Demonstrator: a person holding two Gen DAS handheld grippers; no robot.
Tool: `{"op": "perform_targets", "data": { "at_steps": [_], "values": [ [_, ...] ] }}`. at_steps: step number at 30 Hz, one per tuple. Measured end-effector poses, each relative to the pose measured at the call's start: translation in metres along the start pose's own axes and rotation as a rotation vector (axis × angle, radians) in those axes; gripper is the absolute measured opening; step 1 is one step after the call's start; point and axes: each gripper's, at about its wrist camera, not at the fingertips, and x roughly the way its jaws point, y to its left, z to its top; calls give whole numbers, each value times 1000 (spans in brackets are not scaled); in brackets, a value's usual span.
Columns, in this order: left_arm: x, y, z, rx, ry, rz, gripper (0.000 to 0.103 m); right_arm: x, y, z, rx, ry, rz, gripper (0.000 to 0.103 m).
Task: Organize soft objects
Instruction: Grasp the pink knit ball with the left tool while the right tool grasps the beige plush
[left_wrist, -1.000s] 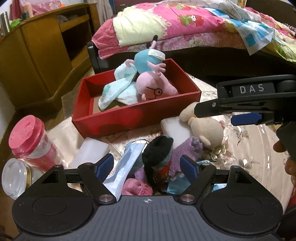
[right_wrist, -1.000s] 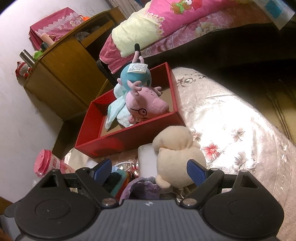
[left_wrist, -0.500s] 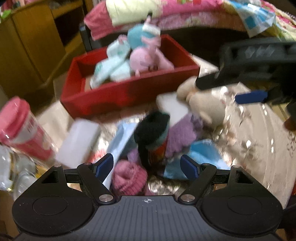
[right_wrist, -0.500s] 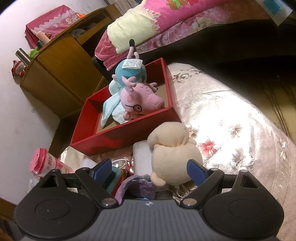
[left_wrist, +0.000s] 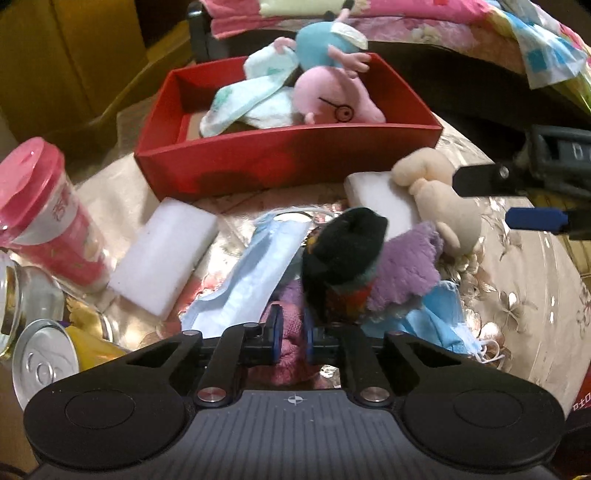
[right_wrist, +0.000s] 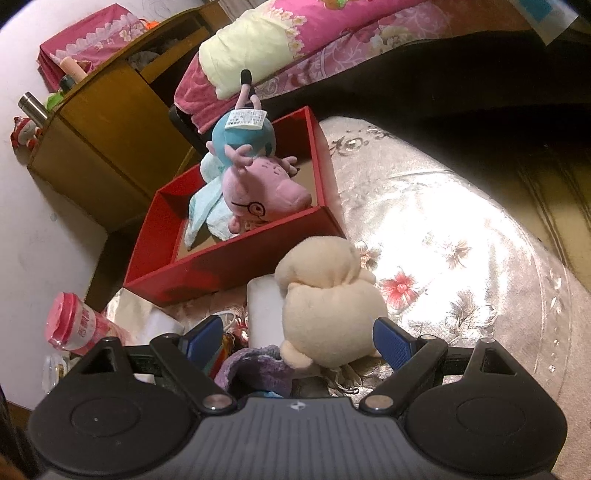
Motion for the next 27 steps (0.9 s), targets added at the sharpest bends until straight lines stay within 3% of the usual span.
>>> {"op": "perform_targets", "data": {
  "at_steps": [2,5,8,11,15,20,27],
  "values": [
    [2,1,3,-2,-6,24,9,2,1,0,-11,1,-6,62],
    [11,-4,8,4,4,21,19,8,3,1,-23,9,-21,62],
    [21,-4,15,17,18,29,43,20,5,5,-26,22,-41,62],
    [34,2,15,7,65,56,55,31,5,6,-31,41,-55,62],
    [43,17,11,-66,138,-2,37,45,4,3,-54,67,-82,62],
    [29,21,7,-51,125,-17,35,48,0,7,-30,74,-83,62],
    [2,32,3,-114,88,-122,35,46,-11,10,26,74,-94,62]
  ]
}}
